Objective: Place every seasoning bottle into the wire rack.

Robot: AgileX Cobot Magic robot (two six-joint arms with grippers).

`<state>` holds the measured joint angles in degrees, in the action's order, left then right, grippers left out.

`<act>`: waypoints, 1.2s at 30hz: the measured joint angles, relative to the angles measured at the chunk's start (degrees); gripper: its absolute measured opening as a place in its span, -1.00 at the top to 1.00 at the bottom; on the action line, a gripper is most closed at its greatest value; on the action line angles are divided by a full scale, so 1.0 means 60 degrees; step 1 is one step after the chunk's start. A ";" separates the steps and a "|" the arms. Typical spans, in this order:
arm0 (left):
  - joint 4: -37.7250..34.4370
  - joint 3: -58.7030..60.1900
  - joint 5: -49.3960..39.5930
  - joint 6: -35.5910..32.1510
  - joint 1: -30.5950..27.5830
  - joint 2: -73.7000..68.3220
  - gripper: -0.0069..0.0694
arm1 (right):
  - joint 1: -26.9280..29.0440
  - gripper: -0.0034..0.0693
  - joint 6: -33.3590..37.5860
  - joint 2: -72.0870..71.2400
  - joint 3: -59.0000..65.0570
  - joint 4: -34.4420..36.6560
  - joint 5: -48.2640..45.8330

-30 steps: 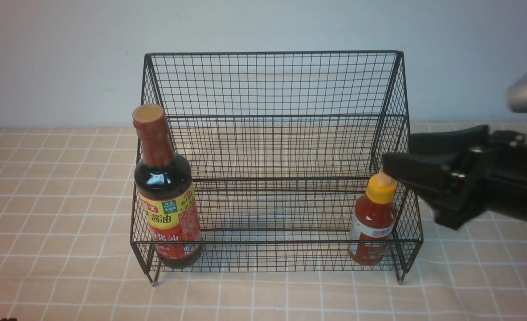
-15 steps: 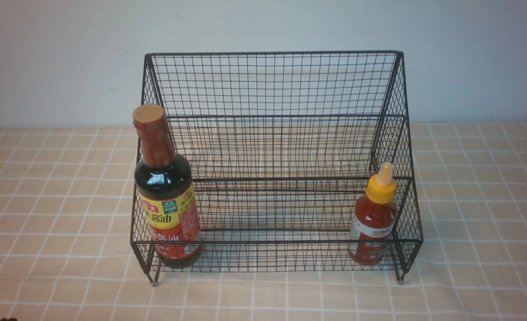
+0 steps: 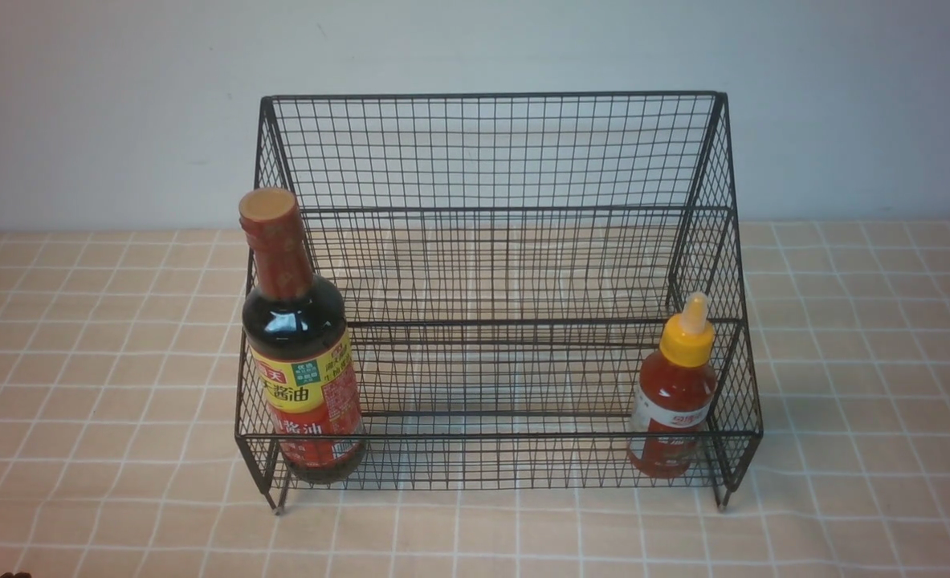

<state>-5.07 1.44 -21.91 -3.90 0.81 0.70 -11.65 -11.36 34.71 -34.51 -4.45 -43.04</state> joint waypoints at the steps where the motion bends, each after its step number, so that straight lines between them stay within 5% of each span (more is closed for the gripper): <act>1: 0.0000 0.0000 0.0000 0.0000 0.0000 0.0000 0.84 | 0.0000 0.94 0.0577 0.0000 0.0000 0.0632 0.0417; 8: 0.0000 0.0000 0.0000 0.0000 0.0000 0.0000 0.84 | 0.0000 0.94 0.1952 0.0000 0.0000 0.2987 0.2191; 15: 0.0000 0.0000 0.0000 0.0000 0.0000 0.0000 0.84 | 0.0000 0.94 0.2032 0.0000 -0.0009 0.3885 0.2556; 25: 0.0000 0.0000 0.0000 0.0000 0.0000 0.0000 0.84 | 0.0062 0.94 0.3251 -0.0175 0.0092 0.1816 0.2679; 36: 0.0000 0.0000 0.0000 0.0000 0.0000 0.0000 0.84 | 0.2368 0.94 0.2987 -0.3742 0.4464 0.1180 0.4745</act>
<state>-5.07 1.44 -21.91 -3.90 0.81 0.70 2.56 6.56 12.26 -7.72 2.63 -14.57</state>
